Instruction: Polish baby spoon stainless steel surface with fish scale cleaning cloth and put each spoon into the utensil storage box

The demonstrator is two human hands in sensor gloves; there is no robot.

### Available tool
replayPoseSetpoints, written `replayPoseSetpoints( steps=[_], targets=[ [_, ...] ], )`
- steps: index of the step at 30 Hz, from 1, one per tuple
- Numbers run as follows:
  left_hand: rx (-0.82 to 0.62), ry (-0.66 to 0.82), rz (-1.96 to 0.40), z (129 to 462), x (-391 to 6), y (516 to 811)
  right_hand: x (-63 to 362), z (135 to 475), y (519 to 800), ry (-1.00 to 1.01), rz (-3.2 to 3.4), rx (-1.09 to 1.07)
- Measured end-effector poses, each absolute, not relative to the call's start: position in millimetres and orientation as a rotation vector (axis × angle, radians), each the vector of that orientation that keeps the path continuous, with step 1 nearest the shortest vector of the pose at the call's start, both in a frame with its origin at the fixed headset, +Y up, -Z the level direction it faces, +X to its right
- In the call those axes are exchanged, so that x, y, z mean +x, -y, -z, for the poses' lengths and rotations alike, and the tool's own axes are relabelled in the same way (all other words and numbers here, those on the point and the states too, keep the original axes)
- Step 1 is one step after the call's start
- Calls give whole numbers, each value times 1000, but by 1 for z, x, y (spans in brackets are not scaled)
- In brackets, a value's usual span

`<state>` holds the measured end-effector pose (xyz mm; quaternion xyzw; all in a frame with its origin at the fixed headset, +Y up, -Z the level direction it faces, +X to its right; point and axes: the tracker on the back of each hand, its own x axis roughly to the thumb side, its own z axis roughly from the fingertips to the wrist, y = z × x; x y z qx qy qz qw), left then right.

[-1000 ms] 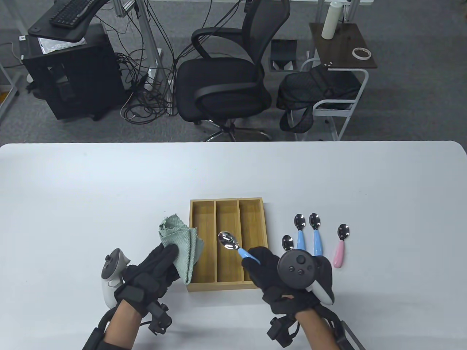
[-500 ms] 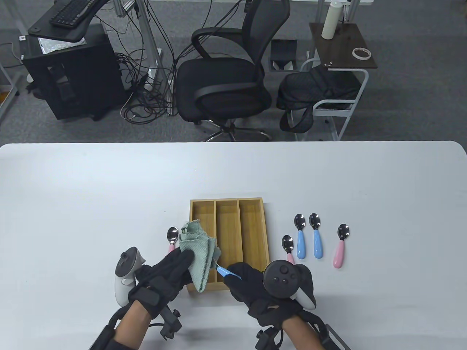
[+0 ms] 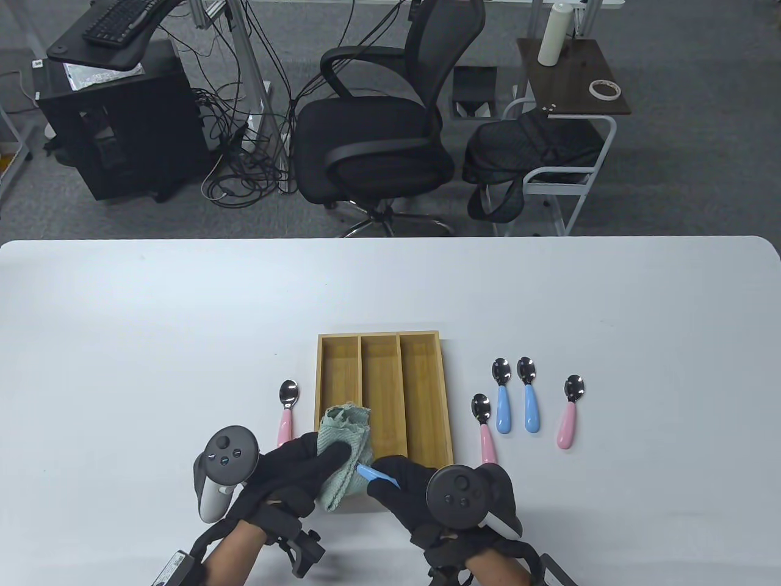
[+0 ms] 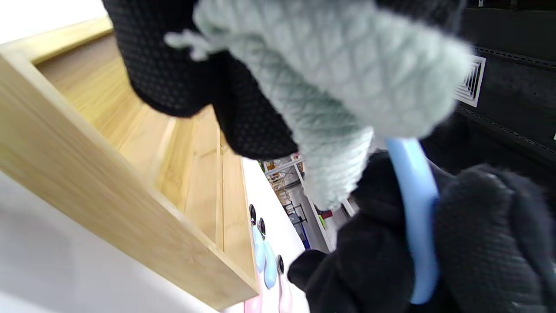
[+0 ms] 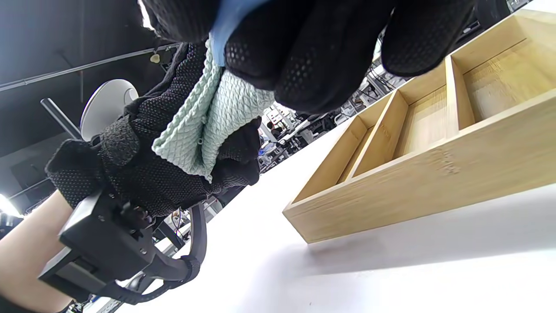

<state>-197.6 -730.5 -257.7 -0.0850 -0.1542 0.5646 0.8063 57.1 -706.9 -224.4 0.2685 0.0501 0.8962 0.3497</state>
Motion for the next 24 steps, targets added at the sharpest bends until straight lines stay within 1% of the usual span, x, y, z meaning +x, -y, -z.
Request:
replayPoseSetpoints(
  steps=[4,8,10,17,24],
  targets=[
    [-236,366,-1262,258,-198,732,58,225,707,-126,-2325,698],
    [-407,410,-1407,263,-197,738,60,223,705,-101,-2345,698],
    [-462,405,-1454,264,-197,741,60,222,705,-91,-2357,705],
    [-363,367,-1331,264,-199,741,56,221,709,-135,-2362,726],
    [-227,343,-1198,262,-199,737,54,221,710,-172,-2358,734]
  ],
)
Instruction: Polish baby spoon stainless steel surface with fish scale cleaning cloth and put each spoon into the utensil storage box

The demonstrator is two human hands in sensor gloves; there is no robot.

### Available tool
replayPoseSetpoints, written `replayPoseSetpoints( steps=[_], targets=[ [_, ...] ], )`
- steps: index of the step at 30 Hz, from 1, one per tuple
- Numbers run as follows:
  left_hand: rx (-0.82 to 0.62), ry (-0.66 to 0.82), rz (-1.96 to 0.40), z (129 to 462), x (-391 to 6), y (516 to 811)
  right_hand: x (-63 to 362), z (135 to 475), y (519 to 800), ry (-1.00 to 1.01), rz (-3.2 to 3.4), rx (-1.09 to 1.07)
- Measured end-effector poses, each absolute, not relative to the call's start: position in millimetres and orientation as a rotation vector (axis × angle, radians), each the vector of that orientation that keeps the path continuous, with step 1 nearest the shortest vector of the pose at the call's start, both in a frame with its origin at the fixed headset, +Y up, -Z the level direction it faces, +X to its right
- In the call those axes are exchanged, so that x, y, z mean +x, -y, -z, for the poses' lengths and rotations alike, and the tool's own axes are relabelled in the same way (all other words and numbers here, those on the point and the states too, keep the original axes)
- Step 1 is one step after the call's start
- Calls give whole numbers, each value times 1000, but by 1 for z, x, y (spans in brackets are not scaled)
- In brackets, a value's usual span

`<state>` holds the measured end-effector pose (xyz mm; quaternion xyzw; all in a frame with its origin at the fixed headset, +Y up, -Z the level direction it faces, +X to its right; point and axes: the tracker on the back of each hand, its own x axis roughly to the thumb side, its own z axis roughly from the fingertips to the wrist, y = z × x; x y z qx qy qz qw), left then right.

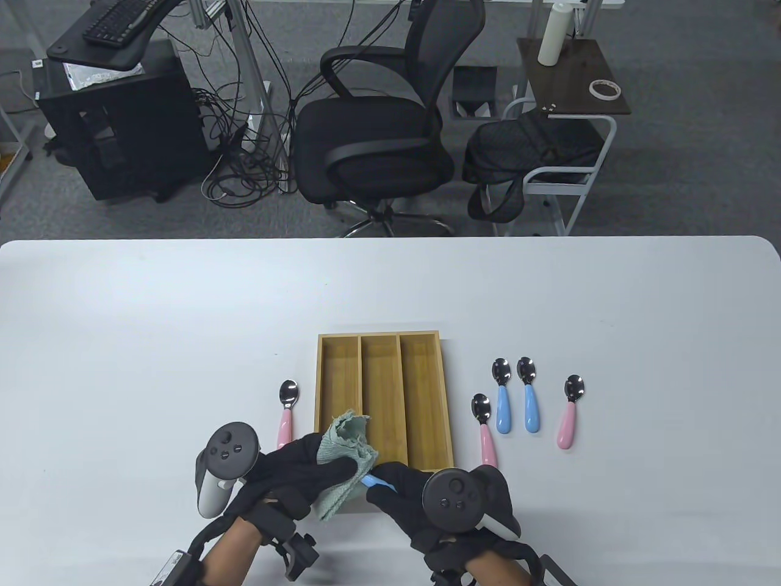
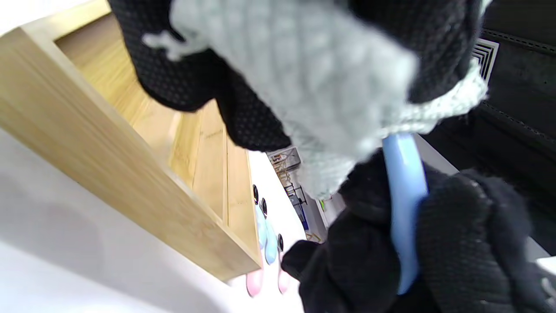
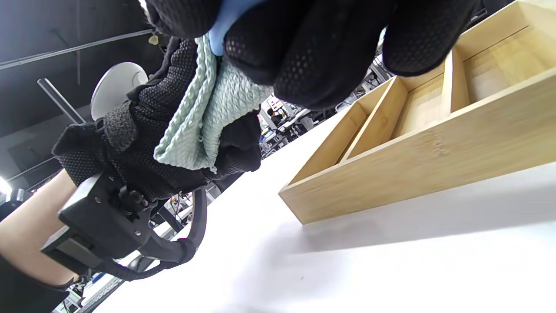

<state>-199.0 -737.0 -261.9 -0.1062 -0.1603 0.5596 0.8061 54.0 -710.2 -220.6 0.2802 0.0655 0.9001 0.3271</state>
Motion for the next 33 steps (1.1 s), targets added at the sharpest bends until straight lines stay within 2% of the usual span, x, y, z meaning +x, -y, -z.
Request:
replayPoseSetpoints(
  steps=[5,9,13,14,16,21,33],
  targets=[
    [-200,348,-1182,259,-196,735,56,222,711,-173,-2346,706],
    [-249,374,-1252,258,-195,736,56,223,710,-169,-2346,701],
    [-402,413,-1384,263,-195,741,57,223,711,-161,-2351,700],
    [-477,422,-1409,265,-196,744,57,223,711,-154,-2372,705],
    [-518,425,-1444,267,-197,747,57,223,711,-151,-2389,713],
    [-475,419,-1384,266,-196,745,56,221,711,-173,-2375,721],
    [-264,367,-1161,261,-197,738,54,222,714,-226,-2338,738]
  ],
)
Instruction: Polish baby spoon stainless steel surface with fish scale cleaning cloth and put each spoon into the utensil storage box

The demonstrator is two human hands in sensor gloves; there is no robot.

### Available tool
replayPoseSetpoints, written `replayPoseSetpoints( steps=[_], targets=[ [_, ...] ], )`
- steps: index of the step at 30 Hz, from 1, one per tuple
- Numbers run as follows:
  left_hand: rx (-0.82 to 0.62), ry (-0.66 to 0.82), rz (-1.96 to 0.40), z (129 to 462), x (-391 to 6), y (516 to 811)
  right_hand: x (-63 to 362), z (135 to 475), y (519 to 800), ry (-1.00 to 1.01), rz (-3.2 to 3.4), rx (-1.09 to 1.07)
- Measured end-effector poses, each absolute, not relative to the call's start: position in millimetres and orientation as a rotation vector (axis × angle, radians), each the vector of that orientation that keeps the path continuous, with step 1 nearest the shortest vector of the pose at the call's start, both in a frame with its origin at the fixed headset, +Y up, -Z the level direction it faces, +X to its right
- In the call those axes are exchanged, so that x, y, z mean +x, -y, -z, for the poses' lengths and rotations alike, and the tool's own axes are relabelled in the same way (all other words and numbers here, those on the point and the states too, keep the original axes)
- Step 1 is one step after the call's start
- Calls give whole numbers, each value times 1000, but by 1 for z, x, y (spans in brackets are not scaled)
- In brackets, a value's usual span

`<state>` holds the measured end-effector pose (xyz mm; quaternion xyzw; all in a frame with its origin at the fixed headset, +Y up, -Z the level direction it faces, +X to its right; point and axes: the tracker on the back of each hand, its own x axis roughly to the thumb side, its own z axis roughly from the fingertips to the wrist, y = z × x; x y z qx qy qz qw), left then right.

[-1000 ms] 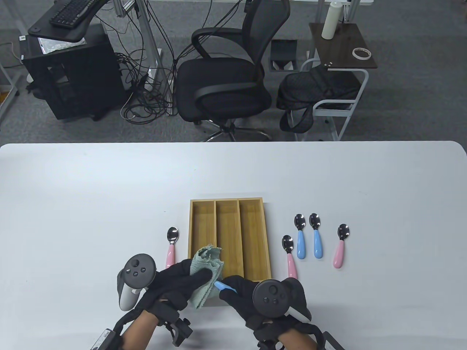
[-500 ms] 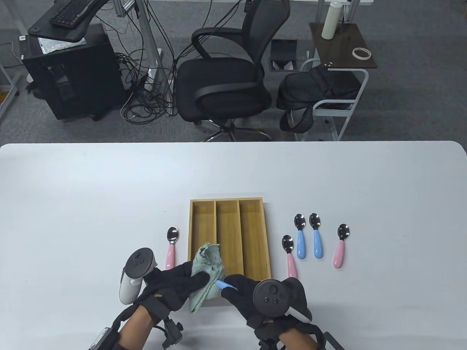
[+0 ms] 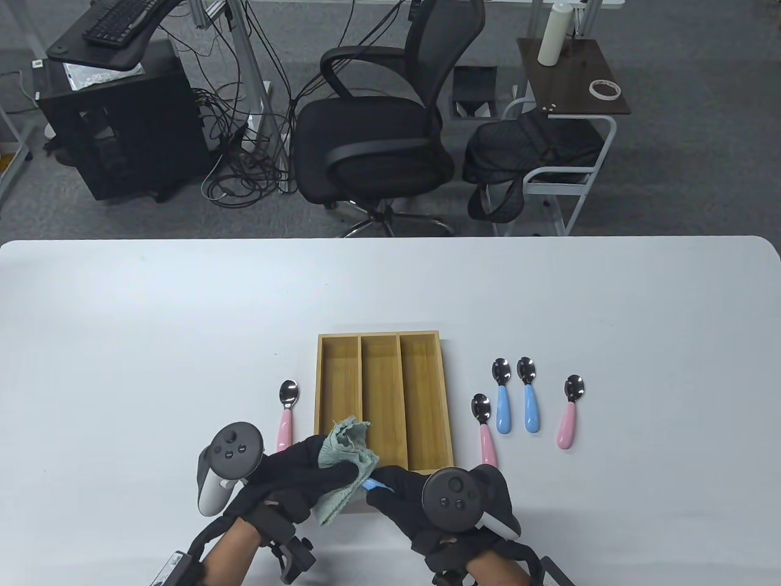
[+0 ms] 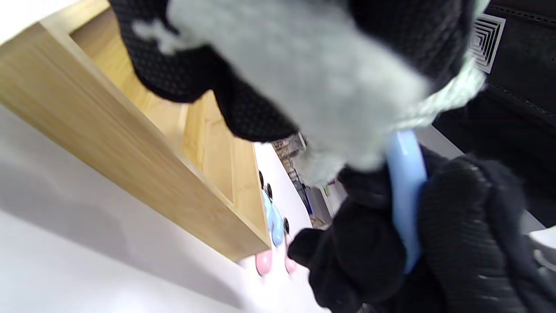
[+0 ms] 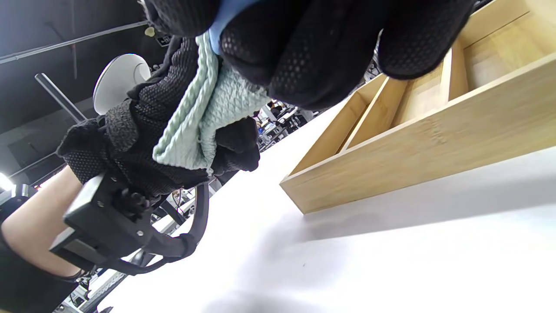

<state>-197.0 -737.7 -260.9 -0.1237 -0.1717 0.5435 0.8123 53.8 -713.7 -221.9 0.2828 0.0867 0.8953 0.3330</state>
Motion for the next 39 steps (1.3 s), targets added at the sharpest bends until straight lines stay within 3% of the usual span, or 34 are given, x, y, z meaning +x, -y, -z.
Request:
replayPoseSetpoints(
  steps=[7,13,17,22,26,33,39],
  targets=[
    [-253,366,-1201,258,-193,737,55,224,715,-233,-2319,704],
    [-512,411,-1411,264,-194,745,56,224,715,-255,-2287,680],
    [-584,443,-1493,267,-195,749,54,220,713,-313,-2174,677],
    [-394,426,-1357,267,-200,739,48,218,713,-388,-2139,719],
    [-281,418,-1246,263,-200,733,43,219,718,-598,-2141,696],
    [-203,389,-1145,262,-202,730,41,217,711,-540,-2350,690],
    [-61,217,-1095,266,-226,723,50,221,713,-567,-2371,654]
  ],
)
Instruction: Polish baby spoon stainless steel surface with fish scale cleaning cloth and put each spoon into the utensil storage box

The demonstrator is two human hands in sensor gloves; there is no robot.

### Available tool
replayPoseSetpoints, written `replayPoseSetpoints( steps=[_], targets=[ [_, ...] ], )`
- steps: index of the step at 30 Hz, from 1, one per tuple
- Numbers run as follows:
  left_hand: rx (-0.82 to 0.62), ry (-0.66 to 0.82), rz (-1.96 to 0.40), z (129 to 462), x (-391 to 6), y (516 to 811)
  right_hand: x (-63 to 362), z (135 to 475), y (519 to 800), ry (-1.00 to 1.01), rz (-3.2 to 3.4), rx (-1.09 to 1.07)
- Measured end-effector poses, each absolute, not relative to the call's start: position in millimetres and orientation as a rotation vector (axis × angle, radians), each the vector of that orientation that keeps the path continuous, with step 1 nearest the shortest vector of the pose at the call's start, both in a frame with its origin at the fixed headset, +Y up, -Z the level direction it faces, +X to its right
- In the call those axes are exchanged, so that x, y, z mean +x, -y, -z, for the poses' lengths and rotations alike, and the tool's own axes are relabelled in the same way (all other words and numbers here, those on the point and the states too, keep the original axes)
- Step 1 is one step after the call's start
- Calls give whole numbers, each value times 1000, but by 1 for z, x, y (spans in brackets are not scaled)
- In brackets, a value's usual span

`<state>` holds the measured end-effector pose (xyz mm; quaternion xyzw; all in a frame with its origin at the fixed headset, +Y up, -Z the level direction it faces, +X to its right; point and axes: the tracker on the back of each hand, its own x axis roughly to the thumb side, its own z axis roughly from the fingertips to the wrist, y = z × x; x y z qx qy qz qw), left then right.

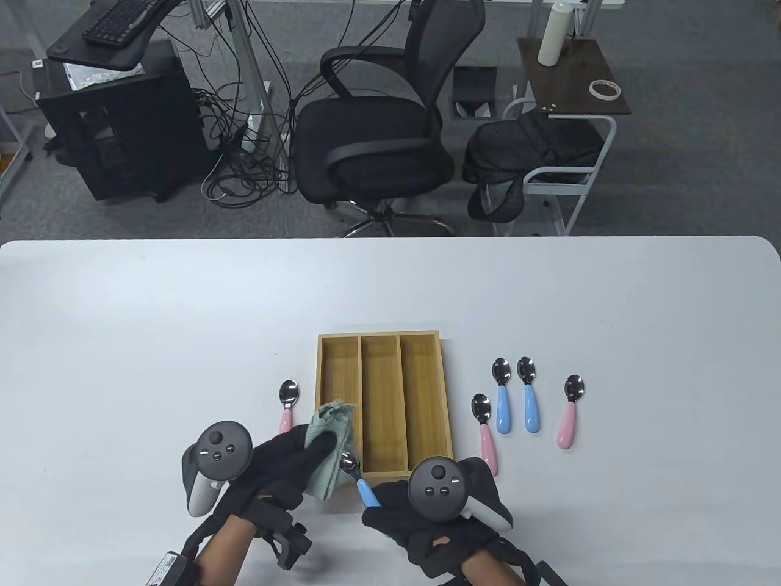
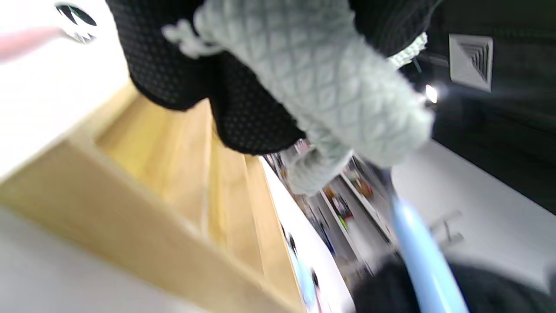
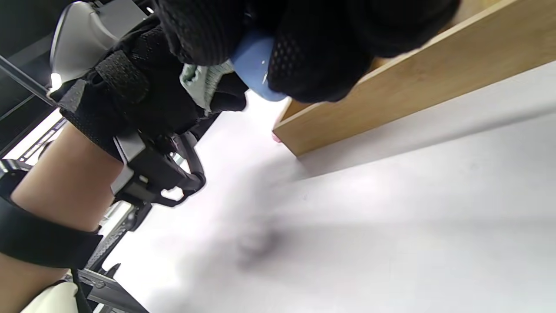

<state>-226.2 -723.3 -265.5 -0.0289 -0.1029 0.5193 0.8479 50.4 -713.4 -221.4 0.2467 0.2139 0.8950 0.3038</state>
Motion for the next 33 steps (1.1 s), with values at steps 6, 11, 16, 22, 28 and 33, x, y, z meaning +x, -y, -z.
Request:
replayPoseSetpoints(
  steps=[6,11,16,22,28,33],
  targets=[
    [-59,64,-1456,271,-274,728,80,276,701,-428,-2350,276],
    [-69,25,-1587,273,-281,732,80,344,698,-506,-2531,27],
    [-79,35,-1568,273,-280,732,66,385,715,-709,-2534,-104],
    [-90,35,-1570,273,-279,732,57,408,734,-790,-2608,-192],
    [-114,41,-1557,276,-276,733,55,411,738,-801,-2616,-195],
    [-126,37,-1522,275,-274,733,58,406,730,-751,-2624,-187]
  ],
)
